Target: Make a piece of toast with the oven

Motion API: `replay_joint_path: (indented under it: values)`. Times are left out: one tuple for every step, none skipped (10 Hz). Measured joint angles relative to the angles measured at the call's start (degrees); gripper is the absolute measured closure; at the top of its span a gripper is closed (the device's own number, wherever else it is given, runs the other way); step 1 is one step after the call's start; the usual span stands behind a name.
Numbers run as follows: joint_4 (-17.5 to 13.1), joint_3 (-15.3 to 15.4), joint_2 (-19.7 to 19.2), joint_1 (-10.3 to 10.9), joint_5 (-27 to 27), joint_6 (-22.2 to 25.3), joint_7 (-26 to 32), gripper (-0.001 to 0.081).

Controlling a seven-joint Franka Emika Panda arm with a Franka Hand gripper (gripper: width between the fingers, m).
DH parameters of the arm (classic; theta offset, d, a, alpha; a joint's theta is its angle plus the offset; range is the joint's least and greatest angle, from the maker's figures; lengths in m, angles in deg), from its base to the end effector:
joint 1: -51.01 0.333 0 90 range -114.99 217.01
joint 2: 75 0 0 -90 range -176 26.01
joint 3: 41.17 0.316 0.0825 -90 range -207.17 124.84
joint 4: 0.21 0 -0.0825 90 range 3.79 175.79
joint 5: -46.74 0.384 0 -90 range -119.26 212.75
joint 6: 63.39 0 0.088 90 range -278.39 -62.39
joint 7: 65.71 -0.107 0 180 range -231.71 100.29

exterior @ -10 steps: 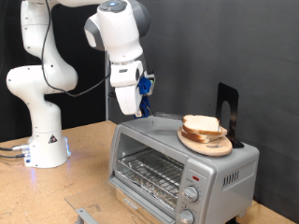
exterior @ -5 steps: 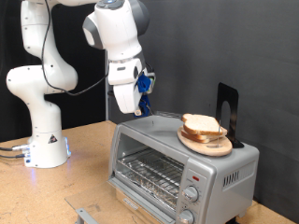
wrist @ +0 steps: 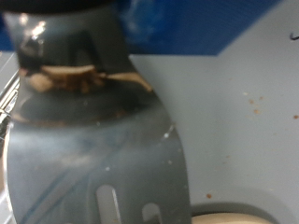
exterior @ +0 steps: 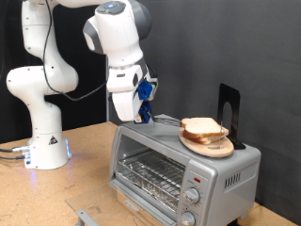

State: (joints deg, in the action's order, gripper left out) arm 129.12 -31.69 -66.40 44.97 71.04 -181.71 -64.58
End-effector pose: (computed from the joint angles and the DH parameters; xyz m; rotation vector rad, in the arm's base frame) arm 0.4903 0.0525 0.4243 -2.7917 0.1873 0.0669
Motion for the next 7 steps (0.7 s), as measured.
replay_joint_path:
  values:
    - [-0.7, 0.0, -0.9, 0.0, -0.1, 0.0, -0.1, 0.0403]
    - [-1.2, 0.0, -1.7, -0.1, -0.3, -0.1, -0.2, 0.0403]
    - [-1.7, 0.0, -2.4, -0.1, -0.4, -0.4, -0.2, 0.0403]
    - [-2.1, 0.0, -3.0, -0.1, -0.6, -0.9, -0.2, 0.0403]
    - [-2.3, 0.1, -3.5, -0.1, -0.9, -1.4, -0.3, 0.0403]
    - [-2.6, 0.2, -4.0, -0.1, -1.4, -2.3, -0.8, 0.0403]
    - [-2.7, 0.4, -4.4, 0.0, -2.2, -4.1, -1.8, 0.0403]
